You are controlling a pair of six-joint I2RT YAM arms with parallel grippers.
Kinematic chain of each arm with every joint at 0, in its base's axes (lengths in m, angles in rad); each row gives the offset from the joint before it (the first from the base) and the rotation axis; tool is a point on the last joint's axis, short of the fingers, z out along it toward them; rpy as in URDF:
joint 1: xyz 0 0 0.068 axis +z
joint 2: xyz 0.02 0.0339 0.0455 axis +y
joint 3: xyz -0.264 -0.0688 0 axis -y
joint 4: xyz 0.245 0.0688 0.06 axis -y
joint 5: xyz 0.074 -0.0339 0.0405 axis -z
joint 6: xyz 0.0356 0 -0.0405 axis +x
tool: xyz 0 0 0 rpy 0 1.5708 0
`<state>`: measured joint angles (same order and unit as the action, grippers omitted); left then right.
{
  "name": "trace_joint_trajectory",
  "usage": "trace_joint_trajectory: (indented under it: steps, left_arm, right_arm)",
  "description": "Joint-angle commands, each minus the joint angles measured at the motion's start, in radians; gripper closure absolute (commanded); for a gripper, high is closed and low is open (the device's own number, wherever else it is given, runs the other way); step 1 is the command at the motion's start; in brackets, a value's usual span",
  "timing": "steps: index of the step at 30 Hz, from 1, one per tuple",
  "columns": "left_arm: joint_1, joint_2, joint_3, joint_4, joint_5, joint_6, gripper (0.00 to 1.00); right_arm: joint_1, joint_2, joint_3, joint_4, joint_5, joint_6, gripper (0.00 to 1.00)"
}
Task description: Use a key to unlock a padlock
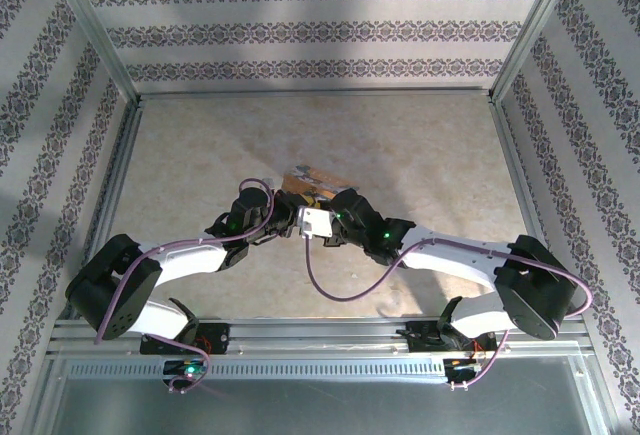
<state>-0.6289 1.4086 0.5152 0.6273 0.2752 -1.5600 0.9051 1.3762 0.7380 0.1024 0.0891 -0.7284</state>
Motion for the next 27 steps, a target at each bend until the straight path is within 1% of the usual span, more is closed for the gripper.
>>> trace_joint_trajectory:
  steps: [1, 4, 15, 20, 22, 27]
  left_arm:
    - [-0.018, -0.007, 0.021, 0.037, -0.002, -0.019, 1.00]
    - [-0.017, 0.000, 0.023, 0.043, 0.002, -0.021, 1.00]
    - [-0.017, 0.004, 0.031, 0.051, 0.000, -0.022, 1.00]
    - [-0.017, 0.006, 0.031, 0.054, -0.002, -0.023, 1.00]
    - [-0.018, 0.006, 0.031, 0.053, -0.004, -0.022, 1.00]
    - [-0.020, 0.009, 0.033, 0.055, -0.004, -0.023, 1.00]
  right_arm:
    - [-0.006, 0.009, 0.024, 0.020, 0.008, 0.033, 0.67]
    - [-0.006, 0.011, 0.023, 0.028, 0.006, 0.043, 0.69]
    - [-0.007, 0.041, 0.024, 0.047, 0.044, 0.059, 0.85]
    - [-0.006, 0.053, 0.022, 0.073, 0.085, 0.074, 0.98]
    - [-0.006, 0.058, 0.020, 0.081, 0.090, 0.080, 1.00]
    - [-0.006, 0.059, 0.014, 0.095, 0.098, 0.091, 1.00]
